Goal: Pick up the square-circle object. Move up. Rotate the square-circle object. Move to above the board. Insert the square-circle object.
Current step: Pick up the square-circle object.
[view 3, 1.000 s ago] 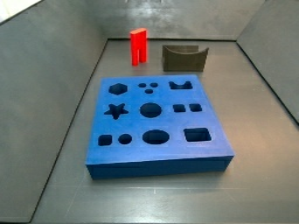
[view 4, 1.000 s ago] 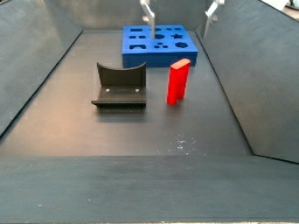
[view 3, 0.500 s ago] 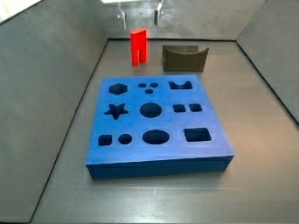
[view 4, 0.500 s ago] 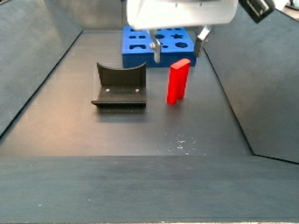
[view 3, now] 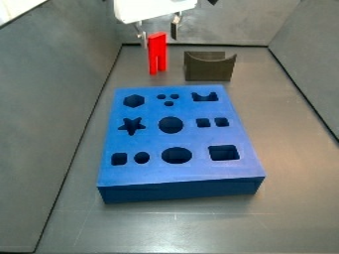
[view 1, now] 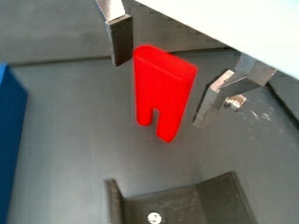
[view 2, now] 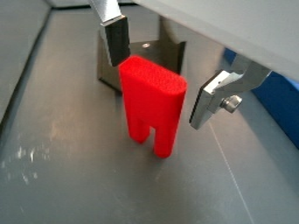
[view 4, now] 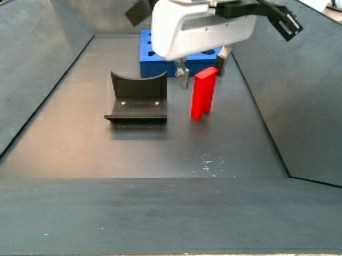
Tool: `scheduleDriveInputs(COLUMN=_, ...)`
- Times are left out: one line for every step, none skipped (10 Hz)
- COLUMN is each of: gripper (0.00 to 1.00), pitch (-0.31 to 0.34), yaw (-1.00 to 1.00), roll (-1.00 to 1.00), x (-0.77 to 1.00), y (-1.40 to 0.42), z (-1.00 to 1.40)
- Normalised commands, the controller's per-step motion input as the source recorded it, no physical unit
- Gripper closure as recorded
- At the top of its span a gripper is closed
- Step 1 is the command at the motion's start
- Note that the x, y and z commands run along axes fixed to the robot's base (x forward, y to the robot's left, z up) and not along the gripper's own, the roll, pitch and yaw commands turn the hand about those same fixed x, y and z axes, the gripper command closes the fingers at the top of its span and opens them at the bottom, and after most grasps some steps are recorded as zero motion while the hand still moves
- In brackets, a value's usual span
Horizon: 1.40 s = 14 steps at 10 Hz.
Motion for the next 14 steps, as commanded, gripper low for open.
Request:
scheduleDriveInputs(gripper=0.00, pitch=-0.021, yaw=0.05, roll=-0.05, x=0.00, y=0.00, z=-0.05)
scheduleDriveInputs(gripper=0.00, pitch=0.000, yaw=0.00, roll=0.00, x=0.00, y=0.00, z=-0.02)
scheduleDriveInputs(gripper=0.00, pitch=0.000, yaw=0.00, roll=-0.02, x=-0.09, y=0.11, z=-0.19)
scheduleDriveInputs(gripper=0.00, pitch=-0.060, yaw=0.00, roll=-0.05, x=-0.29, y=0.14, z=-0.29)
scheduleDriveInputs(gripper=0.00, pitch=-0.023, yaw=0.00, roll=-0.05, x=-0.03, y=0.10, z=-0.08)
scheduleDriveInputs(gripper=1.00, pitch=0.000, yaw=0.00, roll=0.00, x=0.00, y=0.00, z=0.00)
scheduleDriveInputs(gripper=1.00, pitch=0.000, yaw=0.00, roll=0.00, x=0.00, y=0.00, z=0.00)
scheduleDriveInputs(gripper=1.00, pitch=0.000, yaw=0.00, roll=0.00, x=0.00, y=0.00, z=0.00)
scheduleDriveInputs(gripper=1.00, pitch=0.000, yaw=0.00, roll=0.00, x=0.00, y=0.00, z=0.00)
scheduleDriveInputs(gripper=1.00, pitch=0.000, yaw=0.00, roll=0.00, x=0.00, y=0.00, z=0.00)
scheduleDriveInputs(gripper=1.00, pitch=0.000, yaw=0.00, roll=0.00, x=0.00, y=0.00, z=0.00)
scheduleDriveInputs(gripper=1.00, pitch=0.000, yaw=0.00, roll=0.00, x=0.00, y=0.00, z=0.00)
scheduleDriveInputs(gripper=1.00, pitch=0.000, yaw=0.00, roll=0.00, x=0.00, y=0.00, z=0.00)
scheduleDriveInputs(gripper=1.00, pitch=0.000, yaw=0.00, roll=0.00, x=0.00, y=0.00, z=0.00)
